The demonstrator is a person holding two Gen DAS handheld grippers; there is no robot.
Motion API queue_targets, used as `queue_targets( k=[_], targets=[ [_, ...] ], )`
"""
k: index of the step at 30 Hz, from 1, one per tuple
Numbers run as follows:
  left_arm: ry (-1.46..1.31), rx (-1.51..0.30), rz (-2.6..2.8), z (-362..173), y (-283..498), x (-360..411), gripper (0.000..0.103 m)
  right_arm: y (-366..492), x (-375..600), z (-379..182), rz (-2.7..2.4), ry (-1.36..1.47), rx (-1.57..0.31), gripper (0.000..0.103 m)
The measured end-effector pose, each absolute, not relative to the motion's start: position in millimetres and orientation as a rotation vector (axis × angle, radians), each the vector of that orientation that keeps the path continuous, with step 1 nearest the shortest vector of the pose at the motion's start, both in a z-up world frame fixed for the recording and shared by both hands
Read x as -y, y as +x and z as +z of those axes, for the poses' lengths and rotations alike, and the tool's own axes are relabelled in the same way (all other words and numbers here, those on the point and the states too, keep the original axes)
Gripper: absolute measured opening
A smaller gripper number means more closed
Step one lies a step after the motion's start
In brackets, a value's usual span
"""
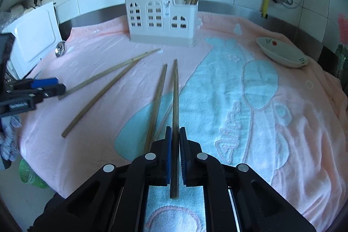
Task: Organize utensils
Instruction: 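Close the right tool on a wooden chopstick while the left tool grasps another chopstick, then lift the chopstick upright with the left tool while the right tool carries its chopstick toward the holder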
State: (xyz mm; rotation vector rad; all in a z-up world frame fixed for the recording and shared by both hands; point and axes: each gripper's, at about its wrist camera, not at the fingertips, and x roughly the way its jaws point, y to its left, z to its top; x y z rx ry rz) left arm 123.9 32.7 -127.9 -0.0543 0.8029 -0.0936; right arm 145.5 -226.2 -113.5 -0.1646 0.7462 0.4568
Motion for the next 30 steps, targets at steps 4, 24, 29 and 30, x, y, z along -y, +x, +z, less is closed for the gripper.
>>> queue_targets(
  k=[4,24,29,30],
  targets=[
    [-0.030,-0.844,-0.114,-135.9,137.3,-26.7,0.030,145.2,230.9,-97.5,0.466,-0.140,-0.713,0.007],
    [-0.021,-0.867,-0.143,-130.2,153.1,-24.2,0.006,154.8,236.2,-60.2,0.490,-0.104,-0.669,0.007],
    [-0.012,-0.811,-0.164,-107.5,146.9,-20.6,0.006,157.8,237.3,-50.7,0.499,-0.094,-0.656,0.007],
    [-0.013,-0.791,-0.169,-100.1,145.3,-19.9,0.006,158.7,237.1,-47.3,0.500,-0.093,-0.650,0.007]
  ],
)
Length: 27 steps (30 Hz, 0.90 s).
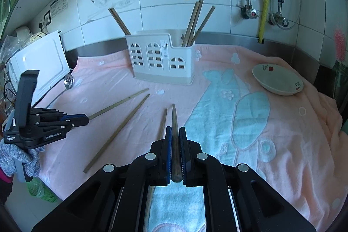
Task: Organize utensils
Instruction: 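Lift the chopstick upright with the left tool while the right tool carries its chopstick toward the holder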
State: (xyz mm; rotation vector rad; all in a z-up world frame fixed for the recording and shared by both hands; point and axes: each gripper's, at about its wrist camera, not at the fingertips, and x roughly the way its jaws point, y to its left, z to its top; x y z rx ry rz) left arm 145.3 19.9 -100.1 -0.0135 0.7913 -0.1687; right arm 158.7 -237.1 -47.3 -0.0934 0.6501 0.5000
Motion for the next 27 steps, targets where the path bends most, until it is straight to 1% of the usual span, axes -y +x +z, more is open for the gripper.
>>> queue_targets(
  k=[6,13,19,27],
  targets=[
    [-0.022,-0.700,-0.198,-62.8,141.2,-15.7,0.006,169.6,231.9,-25.8,0.519,-0.104,-0.618,0.007],
    [-0.023,-0.627,-0.217,-23.2,156.0,-11.3,0.006,191.5,221.7,5.3,0.544,-0.123,-0.601,0.007],
    [-0.028,-0.603,-0.219,2.1,174.7,-13.2,0.006,212.3,211.2,25.5,0.559,-0.165,-0.616,0.007],
    [-0.012,-0.613,-0.224,21.4,199.4,-15.1,0.006,238.2,199.4,59.9,0.569,-0.201,-0.594,0.007]
  ],
)
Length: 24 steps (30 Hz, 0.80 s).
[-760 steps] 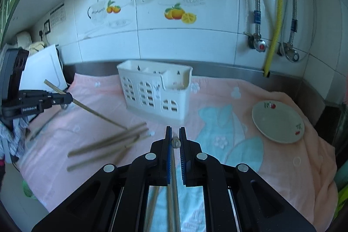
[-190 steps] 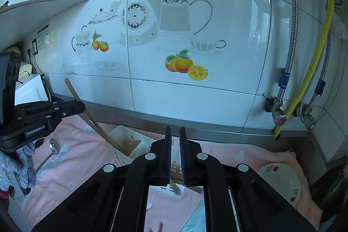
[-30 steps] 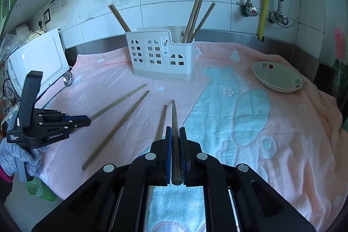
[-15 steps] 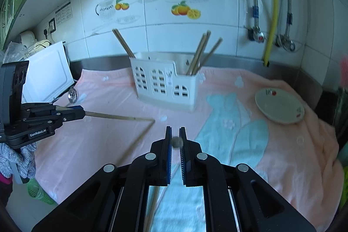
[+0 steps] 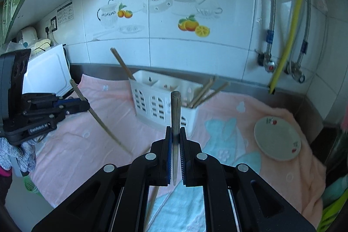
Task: Organize utensils
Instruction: 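Lift the chopstick upright with the left tool while the right tool carries its chopstick toward the holder, then lower the chopstick into the holder with the left tool while the right tool lowers its chopstick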
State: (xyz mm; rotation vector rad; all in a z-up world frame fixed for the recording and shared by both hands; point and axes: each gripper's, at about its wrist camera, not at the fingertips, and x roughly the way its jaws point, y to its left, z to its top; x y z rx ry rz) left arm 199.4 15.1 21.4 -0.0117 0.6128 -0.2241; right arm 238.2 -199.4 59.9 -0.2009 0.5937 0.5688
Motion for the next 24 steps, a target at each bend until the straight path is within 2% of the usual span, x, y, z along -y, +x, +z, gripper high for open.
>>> queue_targets(
  k=[14,24],
  targets=[
    [0.001,-0.578,-0.215,55.4,212.1,-24.3,0.006,299.6,165.6,133.8,0.571,-0.145,-0.468,0.006],
    [0.031,-0.495,-0.223,102.7,215.2,-26.5,0.006,337.8,149.6,138.1,0.523,-0.099,-0.460,0.006]
  ],
)
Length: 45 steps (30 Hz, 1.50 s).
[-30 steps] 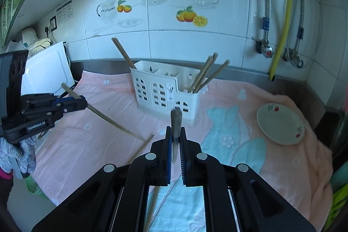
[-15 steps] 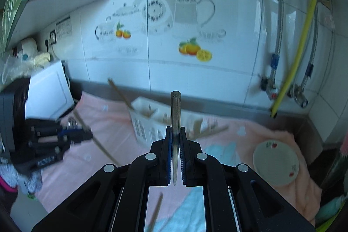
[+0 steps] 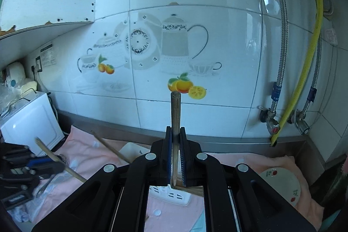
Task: Organize utensils
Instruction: 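Lower the chopstick into the holder with the left tool while the right tool lowers its chopstick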
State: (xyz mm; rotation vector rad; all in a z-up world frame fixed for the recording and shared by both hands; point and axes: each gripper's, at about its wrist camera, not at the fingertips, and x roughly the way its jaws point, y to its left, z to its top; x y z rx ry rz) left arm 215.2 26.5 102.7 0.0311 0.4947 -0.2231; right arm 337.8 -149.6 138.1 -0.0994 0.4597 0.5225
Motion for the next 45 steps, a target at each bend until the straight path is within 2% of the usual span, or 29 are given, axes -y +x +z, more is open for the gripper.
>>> queue_targets(
  k=[12,20,29,45],
  targets=[
    [0.055,-0.409,-0.198,143.9,233.9,-24.9,0.006,357.8,137.5,99.9,0.509,-0.130,-0.536,0.006],
    [0.015,-0.396,-0.161,151.0,257.2,-34.5,0.006,359.6,140.4,86.8,0.511,-0.158,-0.565,0.007],
    [-0.001,-0.395,-0.105,142.1,284.5,-37.8,0.006,357.1,144.2,80.7,0.517,-0.162,-0.572,0.007],
    [-0.061,-0.497,-0.101,100.5,312.4,-46.4,0.006,355.1,152.2,78.6,0.511,-0.161,-0.567,0.008]
  ],
)
